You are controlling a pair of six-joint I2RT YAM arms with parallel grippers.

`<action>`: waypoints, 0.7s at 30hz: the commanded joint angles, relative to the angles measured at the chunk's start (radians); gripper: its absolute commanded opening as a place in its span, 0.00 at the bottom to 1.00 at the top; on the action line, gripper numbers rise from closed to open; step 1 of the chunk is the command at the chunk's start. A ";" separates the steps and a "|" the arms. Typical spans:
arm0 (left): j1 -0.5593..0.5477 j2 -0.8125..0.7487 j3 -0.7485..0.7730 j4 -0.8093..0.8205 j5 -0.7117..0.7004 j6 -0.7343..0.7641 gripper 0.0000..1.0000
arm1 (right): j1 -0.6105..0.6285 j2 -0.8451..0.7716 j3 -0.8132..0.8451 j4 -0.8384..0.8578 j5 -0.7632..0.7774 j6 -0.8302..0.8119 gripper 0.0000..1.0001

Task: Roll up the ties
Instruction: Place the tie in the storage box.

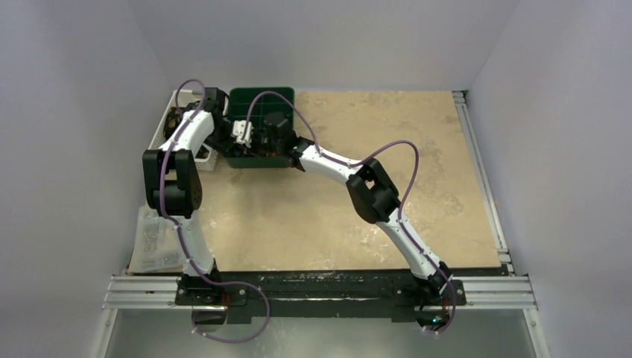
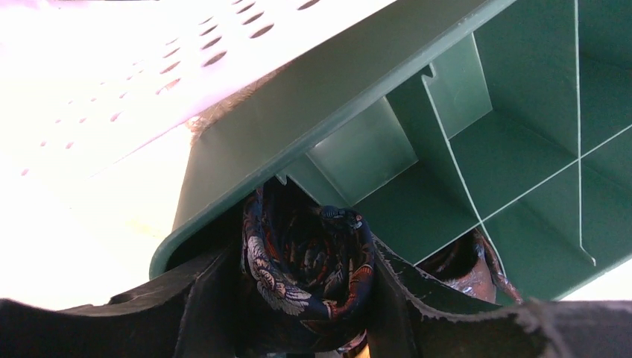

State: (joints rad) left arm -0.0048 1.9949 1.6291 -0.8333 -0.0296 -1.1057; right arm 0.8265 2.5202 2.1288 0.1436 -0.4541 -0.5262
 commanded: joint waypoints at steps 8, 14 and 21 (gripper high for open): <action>-0.020 -0.060 0.052 -0.117 0.015 0.030 0.60 | 0.002 0.026 -0.013 -0.130 0.077 -0.078 0.00; -0.016 -0.078 0.051 -0.166 0.019 0.026 0.65 | 0.002 0.025 -0.018 -0.136 0.089 -0.092 0.00; -0.012 -0.108 0.043 -0.196 0.010 0.036 0.73 | 0.002 0.025 -0.022 -0.140 0.092 -0.107 0.00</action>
State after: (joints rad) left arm -0.0147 1.9469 1.6588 -0.9100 -0.0254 -1.0950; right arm 0.8322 2.5202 2.1258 0.0620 -0.4057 -0.6083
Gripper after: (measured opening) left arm 0.720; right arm 0.003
